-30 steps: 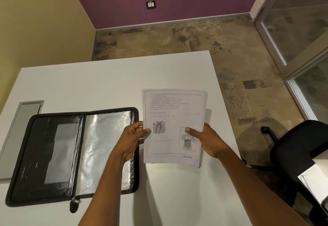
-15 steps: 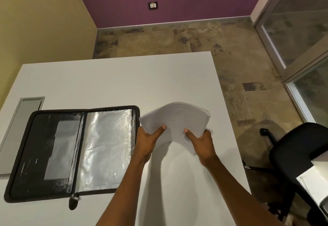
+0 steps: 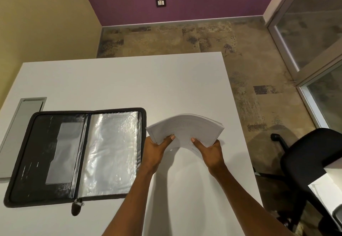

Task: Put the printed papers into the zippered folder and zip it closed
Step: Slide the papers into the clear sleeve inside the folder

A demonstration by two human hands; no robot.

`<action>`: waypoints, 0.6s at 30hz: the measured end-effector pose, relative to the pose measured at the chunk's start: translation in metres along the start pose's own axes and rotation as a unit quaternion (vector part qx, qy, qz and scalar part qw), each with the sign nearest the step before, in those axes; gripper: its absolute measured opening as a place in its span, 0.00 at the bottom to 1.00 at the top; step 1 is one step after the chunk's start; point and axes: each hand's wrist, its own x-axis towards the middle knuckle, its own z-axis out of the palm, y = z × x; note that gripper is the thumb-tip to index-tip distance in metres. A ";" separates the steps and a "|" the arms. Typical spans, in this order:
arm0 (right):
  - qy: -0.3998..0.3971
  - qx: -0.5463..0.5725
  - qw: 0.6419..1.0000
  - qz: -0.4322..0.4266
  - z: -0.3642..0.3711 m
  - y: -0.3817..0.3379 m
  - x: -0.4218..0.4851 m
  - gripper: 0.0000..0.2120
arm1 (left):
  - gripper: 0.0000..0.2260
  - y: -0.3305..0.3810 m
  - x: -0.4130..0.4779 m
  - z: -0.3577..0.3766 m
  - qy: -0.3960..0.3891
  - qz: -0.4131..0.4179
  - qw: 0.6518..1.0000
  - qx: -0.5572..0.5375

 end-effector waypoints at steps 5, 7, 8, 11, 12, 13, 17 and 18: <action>-0.015 -0.008 1.000 -0.002 0.001 -0.005 0.002 0.12 | 0.13 -0.004 -0.002 -0.001 -0.013 -0.018 1.000 0.009; -0.017 -0.018 1.000 -0.006 -0.001 -0.005 0.004 0.12 | 0.15 -0.004 -0.002 -0.002 -0.010 -0.017 1.000 0.009; -0.018 -0.022 1.000 -0.007 -0.001 -0.004 0.005 0.12 | 0.15 -0.004 -0.002 -0.002 -0.010 -0.018 1.000 0.007; -0.020 -0.035 0.999 -0.007 -0.004 0.000 0.007 0.12 | 0.15 -0.005 -0.005 -0.002 -0.010 -0.028 1.000 0.004; -0.022 -0.040 0.999 -0.008 -0.005 -0.001 0.007 0.12 | 0.15 -0.004 -0.005 -0.002 -0.009 -0.032 0.999 0.008; -0.031 -0.050 0.998 -0.008 -0.005 -0.003 0.008 0.12 | 0.15 -0.001 -0.004 -0.003 -0.009 -0.035 0.999 0.017; -0.123 -0.118 0.985 -0.011 -0.005 -0.024 0.013 0.25 | 0.18 0.019 -0.002 -0.023 -0.039 -0.038 0.997 0.047; -0.147 -0.124 0.981 -0.008 -0.003 -0.028 0.013 0.27 | 0.20 0.024 -0.004 -0.031 -0.050 -0.041 0.997 0.038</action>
